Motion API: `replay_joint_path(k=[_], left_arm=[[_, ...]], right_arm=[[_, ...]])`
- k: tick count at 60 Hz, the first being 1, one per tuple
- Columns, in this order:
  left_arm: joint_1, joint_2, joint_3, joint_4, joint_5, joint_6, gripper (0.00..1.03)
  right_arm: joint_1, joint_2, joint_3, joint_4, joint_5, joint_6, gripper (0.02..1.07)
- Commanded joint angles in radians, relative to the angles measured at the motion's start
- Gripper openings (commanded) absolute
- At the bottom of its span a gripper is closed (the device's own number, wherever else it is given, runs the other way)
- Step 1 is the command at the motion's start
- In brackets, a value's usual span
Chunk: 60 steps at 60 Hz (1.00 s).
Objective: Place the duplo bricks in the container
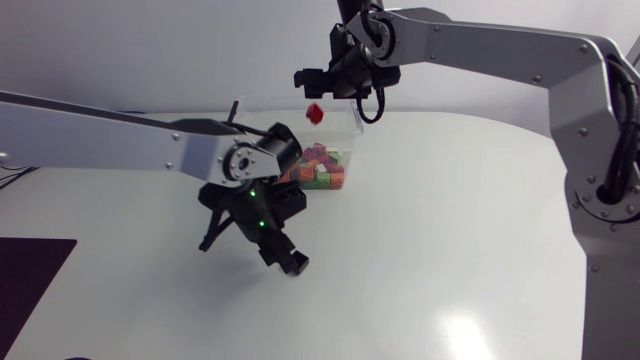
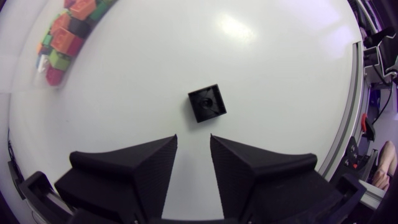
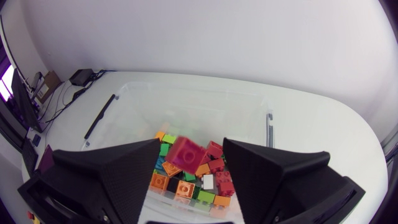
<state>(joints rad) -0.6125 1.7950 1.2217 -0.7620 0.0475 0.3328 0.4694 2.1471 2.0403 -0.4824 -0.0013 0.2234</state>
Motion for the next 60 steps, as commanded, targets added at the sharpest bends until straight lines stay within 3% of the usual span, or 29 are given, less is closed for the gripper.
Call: replay_joint_path(k=[1, 8, 17, 19, 22, 29, 60], left_arm=[[0.023, -0.092, -0.019, -0.025, 0.006, -0.009, 0.37], [0.053, -0.177, -0.008, -0.034, 0.025, -0.003, 0.37], [0.020, -0.138, -0.031, -0.046, 0.043, -0.018, 0.39], [0.007, -0.114, -0.036, -0.046, 0.045, -0.026, 0.47], [-0.009, -0.086, -0.037, -0.045, 0.045, -0.035, 0.69], [-0.039, -0.032, -0.028, -0.026, 0.046, -0.086, 0.87], [-0.070, 0.155, 0.079, 0.064, 0.020, -0.271, 0.87]], right_arm=[[0.002, 0.033, 0.034, -0.016, 0.017, -0.018, 1.03], [-0.003, 0.010, 0.015, -0.021, 0.017, -0.018, 1.03], [-0.028, -0.098, -0.091, -0.002, 0.024, -0.018, 1.03], [-0.032, -0.124, -0.118, 0.004, 0.024, -0.019, 1.03], [-0.041, -0.174, -0.172, 0.016, 0.032, -0.029, 1.03], [-0.055, -0.279, -0.289, 0.042, 0.038, -0.039, 1.03], [-0.115, -0.763, -0.744, 0.094, 0.034, -0.071, 1.03]])
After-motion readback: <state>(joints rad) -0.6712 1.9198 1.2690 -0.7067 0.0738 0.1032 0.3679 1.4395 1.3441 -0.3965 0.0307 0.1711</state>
